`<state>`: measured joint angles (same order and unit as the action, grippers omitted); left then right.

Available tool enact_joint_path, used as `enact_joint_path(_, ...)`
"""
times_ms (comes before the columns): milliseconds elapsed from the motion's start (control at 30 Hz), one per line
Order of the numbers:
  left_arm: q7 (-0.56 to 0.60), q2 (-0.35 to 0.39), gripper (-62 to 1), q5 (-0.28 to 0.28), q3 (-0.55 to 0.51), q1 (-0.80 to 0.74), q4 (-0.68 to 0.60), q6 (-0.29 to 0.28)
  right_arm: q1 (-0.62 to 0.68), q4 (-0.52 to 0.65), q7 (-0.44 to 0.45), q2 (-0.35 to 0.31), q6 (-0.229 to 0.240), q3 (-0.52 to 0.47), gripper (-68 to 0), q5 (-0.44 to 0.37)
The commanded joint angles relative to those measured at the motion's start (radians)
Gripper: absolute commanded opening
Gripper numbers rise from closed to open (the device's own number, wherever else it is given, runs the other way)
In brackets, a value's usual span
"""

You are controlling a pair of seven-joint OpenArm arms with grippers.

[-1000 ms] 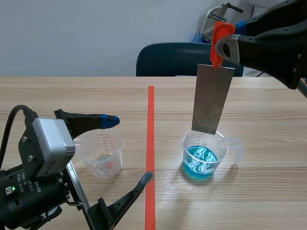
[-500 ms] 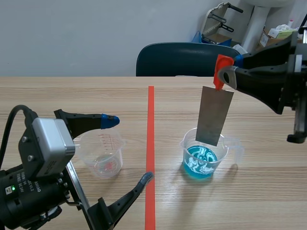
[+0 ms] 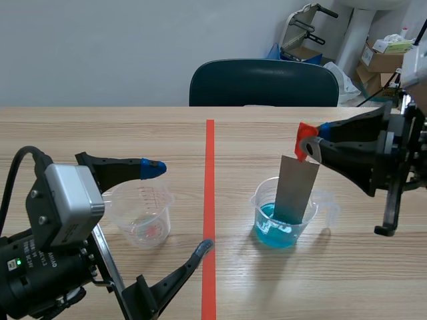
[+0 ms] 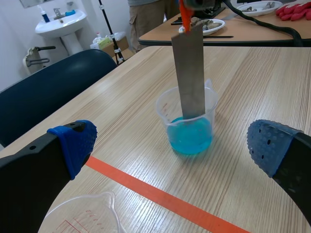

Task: Do the redox reaction experiment

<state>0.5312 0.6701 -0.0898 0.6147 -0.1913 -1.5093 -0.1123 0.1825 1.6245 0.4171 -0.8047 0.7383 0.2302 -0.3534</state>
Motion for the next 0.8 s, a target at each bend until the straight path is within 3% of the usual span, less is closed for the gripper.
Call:
enact_joint_path(0, 0.01, -0.008, 1.4, -0.01, -0.002, -0.008, -0.014, -0.002, -0.036, -0.011, 0.037, 0.002, 0.007, 0.013, -66.9, 0.003)
enact_joint_path(433, -0.002, -0.008, 1.4, -0.01, -0.002, -0.008, -0.014, -0.002, -0.092, -0.164, 0.189, 0.064, 0.007, 0.097, -66.9, 0.191)
enact_joint_path(767, -0.002, -0.008, 1.4, -0.01, -0.002, -0.008, -0.014, -0.002, -0.092, -0.179, 0.204, 0.068, 0.007, 0.098, -66.9, 0.201)
